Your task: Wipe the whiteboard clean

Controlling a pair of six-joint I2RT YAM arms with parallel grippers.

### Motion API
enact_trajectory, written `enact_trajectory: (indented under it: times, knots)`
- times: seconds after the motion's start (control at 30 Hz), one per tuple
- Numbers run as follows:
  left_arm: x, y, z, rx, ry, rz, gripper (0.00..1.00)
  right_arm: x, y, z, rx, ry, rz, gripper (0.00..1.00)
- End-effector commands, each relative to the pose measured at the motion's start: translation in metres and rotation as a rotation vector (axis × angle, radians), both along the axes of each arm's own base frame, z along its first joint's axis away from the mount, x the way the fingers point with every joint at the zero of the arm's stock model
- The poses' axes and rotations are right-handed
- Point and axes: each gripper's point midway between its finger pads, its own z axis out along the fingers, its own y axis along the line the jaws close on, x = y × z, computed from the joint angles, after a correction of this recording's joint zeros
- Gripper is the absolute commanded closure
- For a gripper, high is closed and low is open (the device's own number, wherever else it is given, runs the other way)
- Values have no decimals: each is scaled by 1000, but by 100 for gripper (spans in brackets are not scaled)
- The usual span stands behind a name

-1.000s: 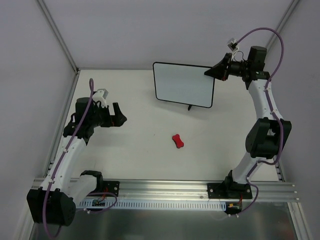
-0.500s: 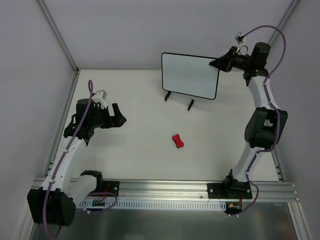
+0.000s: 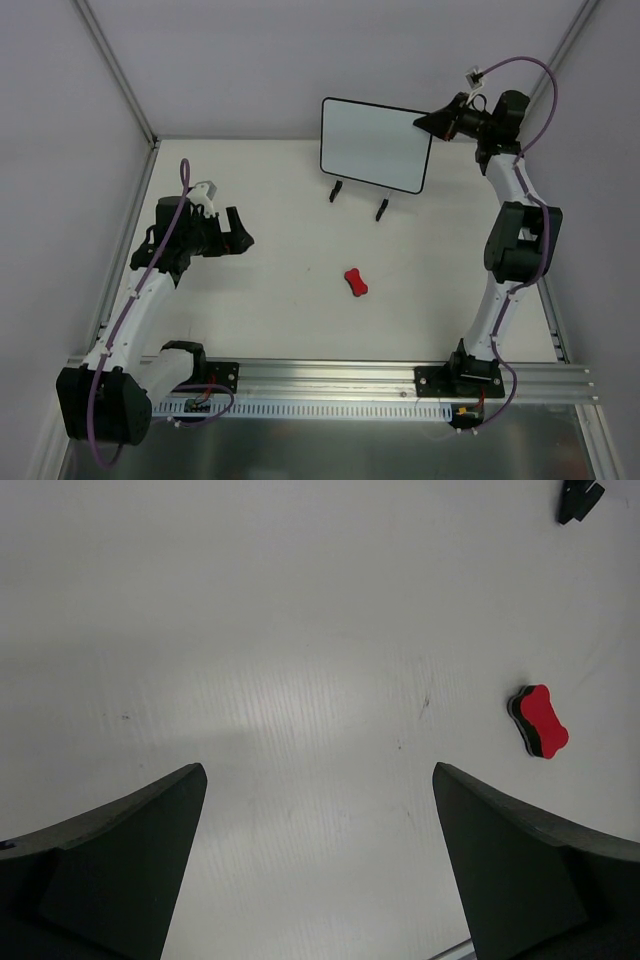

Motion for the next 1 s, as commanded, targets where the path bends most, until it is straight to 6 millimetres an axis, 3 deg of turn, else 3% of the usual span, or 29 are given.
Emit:
enact_trajectory:
  times: [0.0,0.37,0.6,0.8,0.9,0.97]
  knots:
    - [8,0,15,0,-45,-8,1,5,7,13,17,-87,-11,100]
    - [6,-6,18,-24,-45,-40,1,20,5,-54,33,21,-35,100]
    - [6,-8,15,-32,-30,-40,1,3,2,-85,14,70,-56,100]
    - [6,-9,14,-37,-23,-44,1,-15,-1,-114,-3,117,-63,91]
    - [5,-8,14,-33,-27,-48,1,-17,-4,-117,0,126,-65,91]
    - [5,-9,15,-33,-32,-53,1,-18,-3,-115,5,129,-56,82]
